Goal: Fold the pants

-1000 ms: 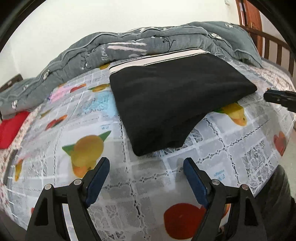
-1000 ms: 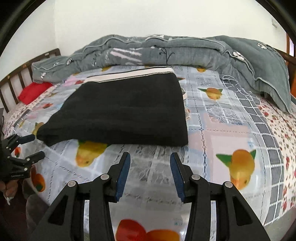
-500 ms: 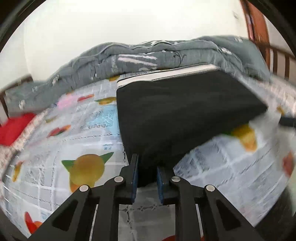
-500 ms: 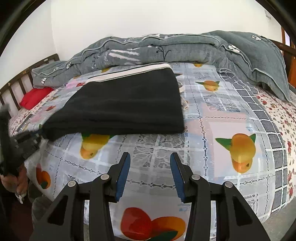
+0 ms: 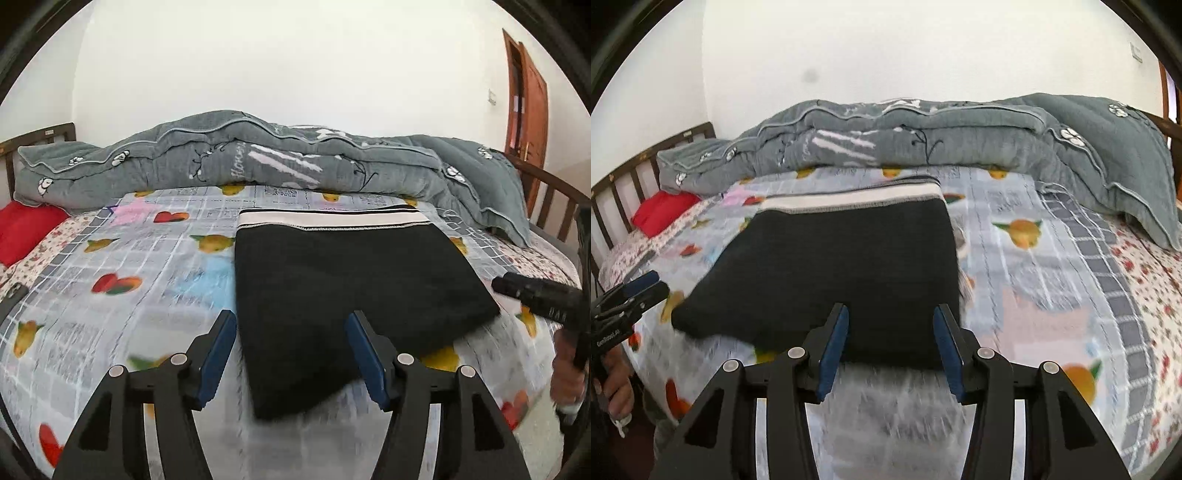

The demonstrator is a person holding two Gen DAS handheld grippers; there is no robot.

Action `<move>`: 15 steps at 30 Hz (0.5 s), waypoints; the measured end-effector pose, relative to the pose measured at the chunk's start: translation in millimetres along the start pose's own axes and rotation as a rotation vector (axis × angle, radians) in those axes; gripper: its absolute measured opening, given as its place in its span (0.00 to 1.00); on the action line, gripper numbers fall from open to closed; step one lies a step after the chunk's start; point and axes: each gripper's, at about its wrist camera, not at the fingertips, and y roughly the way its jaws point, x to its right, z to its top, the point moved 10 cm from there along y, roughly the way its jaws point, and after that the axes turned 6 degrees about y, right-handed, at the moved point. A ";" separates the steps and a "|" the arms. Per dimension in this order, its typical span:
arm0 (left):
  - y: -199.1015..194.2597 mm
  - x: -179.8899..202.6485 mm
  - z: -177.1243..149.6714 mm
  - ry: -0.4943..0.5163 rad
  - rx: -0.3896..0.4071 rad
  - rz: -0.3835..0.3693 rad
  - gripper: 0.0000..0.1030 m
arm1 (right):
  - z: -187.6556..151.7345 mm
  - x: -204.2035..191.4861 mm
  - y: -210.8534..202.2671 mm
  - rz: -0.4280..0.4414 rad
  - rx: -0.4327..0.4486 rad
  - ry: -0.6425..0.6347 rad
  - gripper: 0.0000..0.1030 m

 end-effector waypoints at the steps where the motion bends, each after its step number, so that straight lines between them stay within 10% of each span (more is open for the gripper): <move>1: 9.7 2.6 -2.4 0.001 -0.023 -0.002 0.59 | 0.7 0.6 7.3 -0.008 -0.006 -0.005 0.46; 4: 50.7 15.1 -34.3 0.028 -0.175 -0.023 0.66 | -16.7 9.3 47.0 -0.063 -0.108 -0.037 0.46; 12: 52.2 3.7 -17.4 0.000 -0.148 -0.093 0.73 | -18.1 9.2 55.5 -0.012 -0.212 -0.112 0.47; 15: 58.4 -11.9 11.0 -0.037 -0.091 -0.057 0.73 | 21.6 13.5 49.1 0.012 -0.108 -0.085 0.47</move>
